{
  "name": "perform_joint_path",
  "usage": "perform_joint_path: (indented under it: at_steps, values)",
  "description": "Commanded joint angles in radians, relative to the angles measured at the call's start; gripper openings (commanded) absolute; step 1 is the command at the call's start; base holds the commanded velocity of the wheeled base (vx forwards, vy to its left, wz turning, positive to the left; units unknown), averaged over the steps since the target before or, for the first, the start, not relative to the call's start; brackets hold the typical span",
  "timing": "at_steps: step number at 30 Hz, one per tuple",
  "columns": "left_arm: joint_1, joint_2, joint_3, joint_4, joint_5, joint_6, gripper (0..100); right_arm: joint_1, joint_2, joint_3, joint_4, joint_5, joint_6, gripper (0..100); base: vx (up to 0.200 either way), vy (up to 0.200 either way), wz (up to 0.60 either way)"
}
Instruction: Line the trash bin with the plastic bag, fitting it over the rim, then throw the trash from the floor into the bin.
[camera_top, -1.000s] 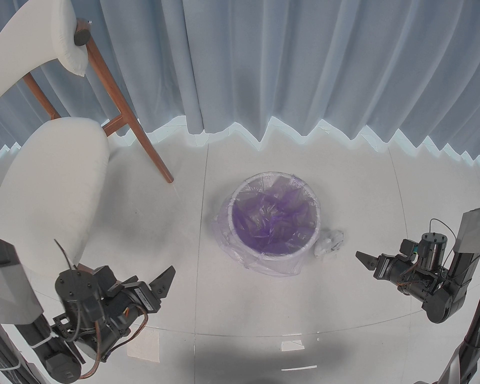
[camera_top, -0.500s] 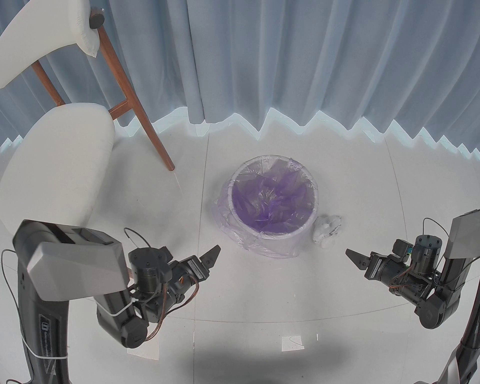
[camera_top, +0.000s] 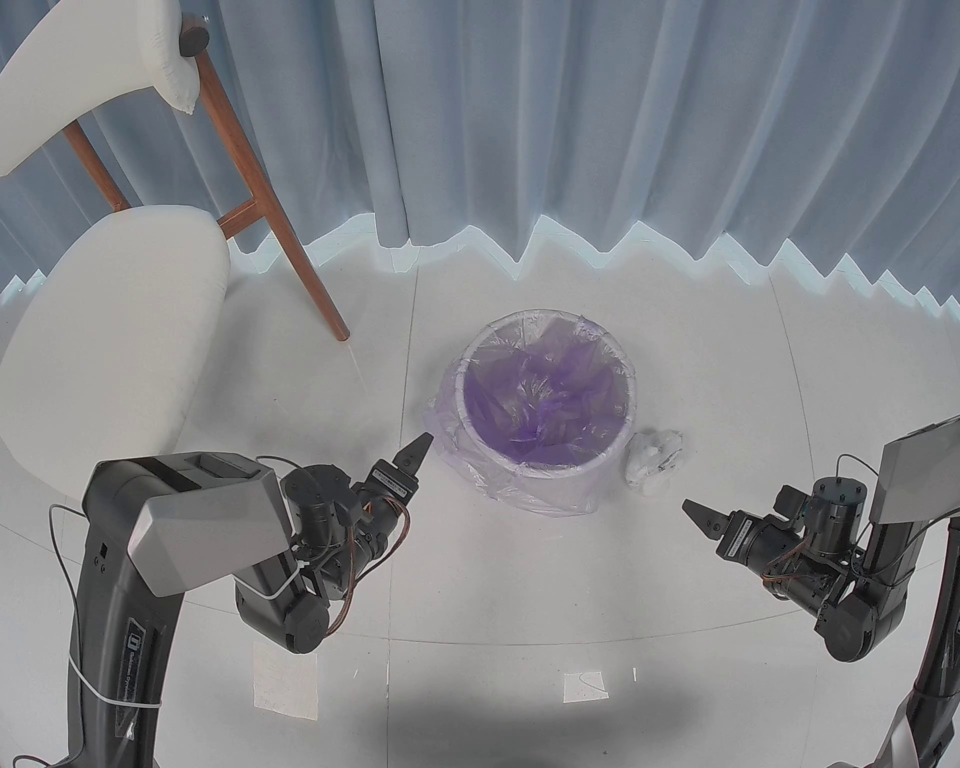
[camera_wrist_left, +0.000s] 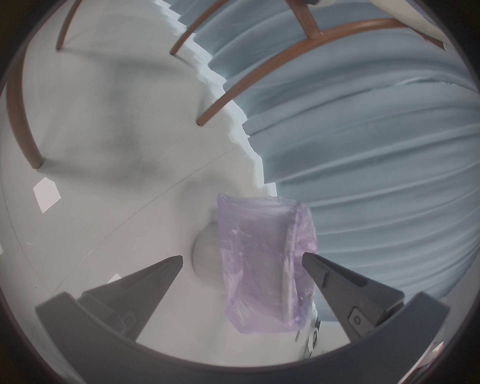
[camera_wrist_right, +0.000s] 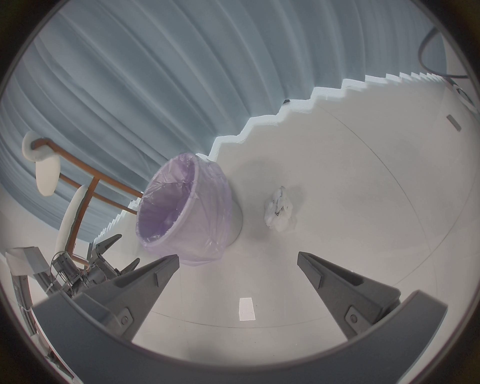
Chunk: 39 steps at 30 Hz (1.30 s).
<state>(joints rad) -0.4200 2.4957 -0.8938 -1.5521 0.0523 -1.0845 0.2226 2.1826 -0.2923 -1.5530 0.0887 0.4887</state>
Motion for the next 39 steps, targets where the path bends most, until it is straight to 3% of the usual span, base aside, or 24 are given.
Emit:
perform_joint_path:
  at_steps: [1,6,11,15,20,23,27,35,39]
  values:
    - [0.023,-0.008,0.029,-0.002,0.058,-0.022,100,0.008,-0.003,0.005,-0.016,-0.021,0.022,100,0.0,0.0,0.0]
    - [0.015,-0.038,0.05,0.0,0.084,-0.101,100,0.037,-0.001,0.004,-0.018,-0.032,0.042,100,0.0,0.0,0.0]
    - [-0.056,-0.037,0.056,0.001,0.084,-0.149,100,0.092,0.005,0.004,-0.016,-0.072,0.059,100,0.0,0.0,0.0]
    - [-0.091,0.018,0.053,0.001,0.089,-0.103,100,0.113,0.013,0.002,-0.018,-0.078,0.07,100,0.0,0.0,0.0]
    - [-0.056,0.092,0.047,-0.003,0.069,0.031,100,0.118,0.017,-0.002,-0.018,-0.078,0.071,100,0.0,0.0,0.0]
    - [0.003,0.1,0.036,-0.003,-0.089,0.077,100,0.118,0.022,-0.002,-0.018,-0.084,0.071,100,0.0,0.0,0.0]
    - [0.035,0.109,0.01,-0.002,-0.215,0.129,100,0.116,0.022,-0.001,-0.018,-0.092,0.079,100,0.0,0.0,0.0]
    - [0.049,0.153,-0.073,0.0,-0.339,0.199,100,0.118,0.02,-0.004,-0.018,-0.092,0.093,100,0.0,0.0,0.0]
    - [0.047,0.153,-0.102,0.0,-0.359,0.193,100,0.118,0.019,-0.005,-0.018,-0.092,0.093,100,0.0,0.0,0.0]
